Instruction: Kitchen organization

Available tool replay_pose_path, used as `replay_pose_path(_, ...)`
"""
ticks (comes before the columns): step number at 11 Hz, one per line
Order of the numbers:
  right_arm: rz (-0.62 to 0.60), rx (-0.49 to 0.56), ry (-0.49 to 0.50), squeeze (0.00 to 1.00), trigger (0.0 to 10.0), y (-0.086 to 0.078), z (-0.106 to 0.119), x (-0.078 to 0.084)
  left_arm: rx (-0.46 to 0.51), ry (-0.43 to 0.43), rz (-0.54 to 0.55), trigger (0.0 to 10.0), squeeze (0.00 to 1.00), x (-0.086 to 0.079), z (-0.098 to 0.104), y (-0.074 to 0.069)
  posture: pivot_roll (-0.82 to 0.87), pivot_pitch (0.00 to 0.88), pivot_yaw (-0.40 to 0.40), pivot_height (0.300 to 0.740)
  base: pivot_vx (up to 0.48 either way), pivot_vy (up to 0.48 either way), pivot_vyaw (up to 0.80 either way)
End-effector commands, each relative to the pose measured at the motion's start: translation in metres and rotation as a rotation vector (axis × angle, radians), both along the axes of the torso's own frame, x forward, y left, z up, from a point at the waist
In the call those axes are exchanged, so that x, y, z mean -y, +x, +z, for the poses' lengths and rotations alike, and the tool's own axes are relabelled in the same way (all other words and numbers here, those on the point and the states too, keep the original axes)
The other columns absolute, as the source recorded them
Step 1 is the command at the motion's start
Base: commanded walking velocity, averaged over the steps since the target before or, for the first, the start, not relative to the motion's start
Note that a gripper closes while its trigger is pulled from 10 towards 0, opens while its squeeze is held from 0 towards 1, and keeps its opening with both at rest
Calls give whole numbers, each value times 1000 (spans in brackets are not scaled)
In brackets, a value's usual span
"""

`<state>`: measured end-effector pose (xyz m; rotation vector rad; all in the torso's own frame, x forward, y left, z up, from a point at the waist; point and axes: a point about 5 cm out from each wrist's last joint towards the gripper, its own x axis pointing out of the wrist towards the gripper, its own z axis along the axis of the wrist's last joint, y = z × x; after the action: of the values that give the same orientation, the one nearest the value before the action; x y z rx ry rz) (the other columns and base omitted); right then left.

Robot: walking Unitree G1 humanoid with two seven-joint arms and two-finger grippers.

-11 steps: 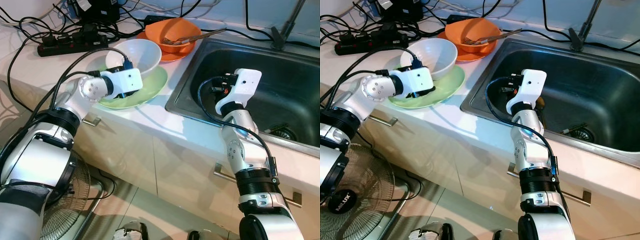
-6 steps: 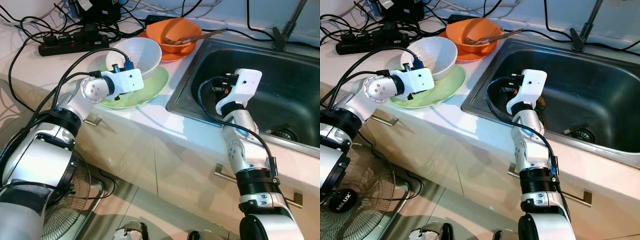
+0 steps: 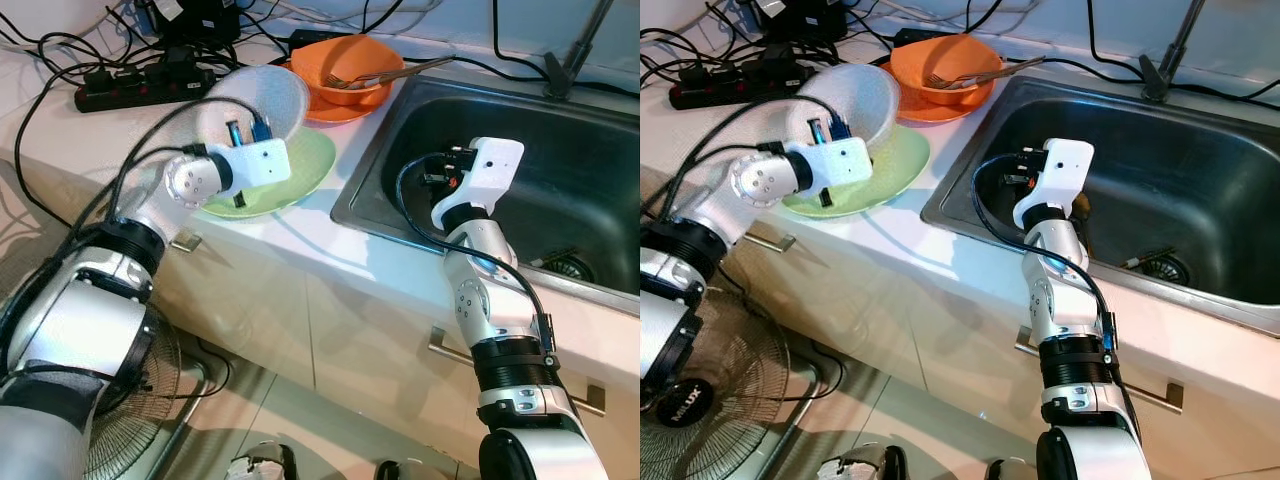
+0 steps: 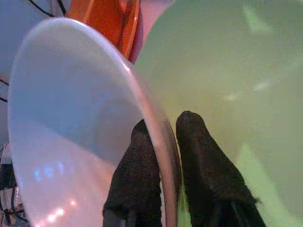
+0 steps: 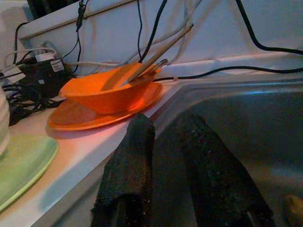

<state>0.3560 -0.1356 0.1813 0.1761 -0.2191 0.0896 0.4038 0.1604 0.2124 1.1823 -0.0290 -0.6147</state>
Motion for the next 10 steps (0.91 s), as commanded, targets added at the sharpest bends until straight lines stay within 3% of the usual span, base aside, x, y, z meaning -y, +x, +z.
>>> replay_pose_path(1, -4, 5, 7, 0, 10000, 0, 2, -1, 19, 0, -10, 0, 0, 2, 1, 0, 74, 88, 69, 740, 0, 0, 0)
replay_pose_path(4, -2, 11, 9, 0, 10000, 1, 3, -2, 149, -12, -34, 0, 0, 10, 20, 0, 74, 82, 67, 740, 0, 0, 0)
replay_pose_path(6, -3, 22, 16, 0, 10000, 2, 8, -1, 340, -54, -57, 0, 0, 18, 54, -1, 74, 74, 66, 740, 0, 0, 0)
replay_pose_path(7, 4, 30, 17, 0, 10000, 3, 11, -3, 402, -67, -98, 10000, 0, 28, 62, -6, 74, 66, 65, 740, 0, 0, 0)
replay_pose_path(8, 9, 37, 36, 1000, 10000, 4, 15, -4, 413, -74, -122, 10000, 0, 34, 61, -10, 74, 60, 64, 740, 0, 0, 0)
replay_pose_path(10, 31, 99, 78, 1000, 10000, 7, 44, -3, 389, -89, -173, 10000, 0, 50, 46, -18, 69, 50, 63, 740, 0, 0, 0)
